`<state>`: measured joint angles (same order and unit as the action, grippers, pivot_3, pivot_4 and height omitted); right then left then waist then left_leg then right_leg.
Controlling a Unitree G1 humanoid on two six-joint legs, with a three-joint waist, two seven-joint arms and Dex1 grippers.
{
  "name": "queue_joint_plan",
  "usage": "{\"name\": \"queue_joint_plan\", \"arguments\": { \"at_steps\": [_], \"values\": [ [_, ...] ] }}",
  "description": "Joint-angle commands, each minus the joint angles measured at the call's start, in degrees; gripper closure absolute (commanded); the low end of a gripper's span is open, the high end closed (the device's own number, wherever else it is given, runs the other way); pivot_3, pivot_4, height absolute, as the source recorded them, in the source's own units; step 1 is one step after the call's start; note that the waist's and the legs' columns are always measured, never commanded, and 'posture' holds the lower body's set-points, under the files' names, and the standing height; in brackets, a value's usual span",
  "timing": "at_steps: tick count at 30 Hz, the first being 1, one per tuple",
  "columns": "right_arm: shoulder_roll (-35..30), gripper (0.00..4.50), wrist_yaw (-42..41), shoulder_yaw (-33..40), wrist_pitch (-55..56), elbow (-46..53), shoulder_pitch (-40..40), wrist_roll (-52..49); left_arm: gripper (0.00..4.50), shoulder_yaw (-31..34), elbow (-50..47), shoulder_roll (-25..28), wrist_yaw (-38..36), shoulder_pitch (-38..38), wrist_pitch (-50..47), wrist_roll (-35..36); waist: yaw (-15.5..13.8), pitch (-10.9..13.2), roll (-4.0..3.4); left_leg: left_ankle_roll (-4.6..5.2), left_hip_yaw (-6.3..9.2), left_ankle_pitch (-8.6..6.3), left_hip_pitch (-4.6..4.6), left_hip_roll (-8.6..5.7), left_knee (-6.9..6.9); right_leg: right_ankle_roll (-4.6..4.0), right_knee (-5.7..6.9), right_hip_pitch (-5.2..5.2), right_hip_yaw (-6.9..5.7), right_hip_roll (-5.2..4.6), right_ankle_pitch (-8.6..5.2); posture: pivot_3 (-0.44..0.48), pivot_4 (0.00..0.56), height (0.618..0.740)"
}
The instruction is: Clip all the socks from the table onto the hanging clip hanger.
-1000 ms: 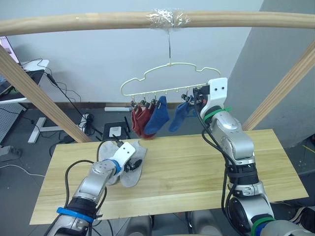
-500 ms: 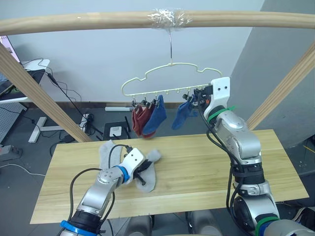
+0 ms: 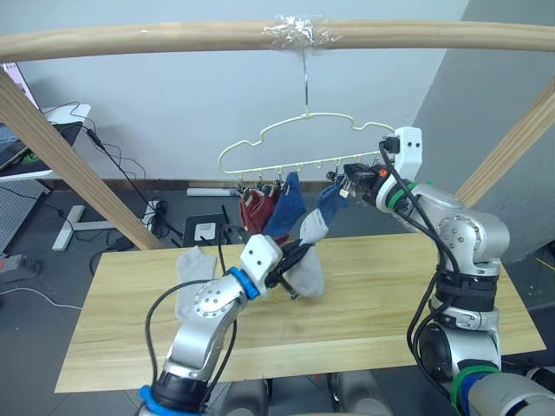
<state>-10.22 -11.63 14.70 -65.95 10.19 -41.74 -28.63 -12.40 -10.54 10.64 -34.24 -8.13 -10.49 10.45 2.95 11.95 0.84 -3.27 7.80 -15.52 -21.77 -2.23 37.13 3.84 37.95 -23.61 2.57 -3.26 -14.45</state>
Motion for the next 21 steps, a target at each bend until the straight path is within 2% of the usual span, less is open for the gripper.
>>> {"name": "queue_joint_plan", "arguments": {
  "at_steps": [1,9,21],
  "values": [
    [0.6,4.5,2.5,3.4,-4.6,2.0,-1.2,-2.6,4.47,-1.7,2.5,-1.8,1.1,-2.5,3.1,-1.8,0.2,0.0,0.0,0.0,-0.02,0.0,0.0,0.0,-0.01,0.0,-0.01,0.01,0.01,0.0,0.0,-0.106,0.161,0.74],
    [2.8,4.5,6.2,7.6,-10.0,2.9,-3.5,-5.5,4.47,-3.4,11.4,-5.1,1.9,-8.9,7.3,-4.4,0.4,0.0,-0.01,0.01,-0.01,0.0,-0.03,-0.01,-0.03,0.0,-0.01,-0.02,0.0,0.01,0.0,-0.13,0.17,0.74],
    [2.6,4.5,8.0,8.0,-10.6,3.0,-3.2,-6.9,4.47,-2.0,12.6,-7.3,2.4,-11.6,9.9,-3.0,0.7,0.0,-0.01,0.02,0.0,0.0,-0.03,0.01,-0.04,0.01,0.01,-0.02,-0.01,0.01,0.0,-0.142,0.183,0.74]
  ]
}}
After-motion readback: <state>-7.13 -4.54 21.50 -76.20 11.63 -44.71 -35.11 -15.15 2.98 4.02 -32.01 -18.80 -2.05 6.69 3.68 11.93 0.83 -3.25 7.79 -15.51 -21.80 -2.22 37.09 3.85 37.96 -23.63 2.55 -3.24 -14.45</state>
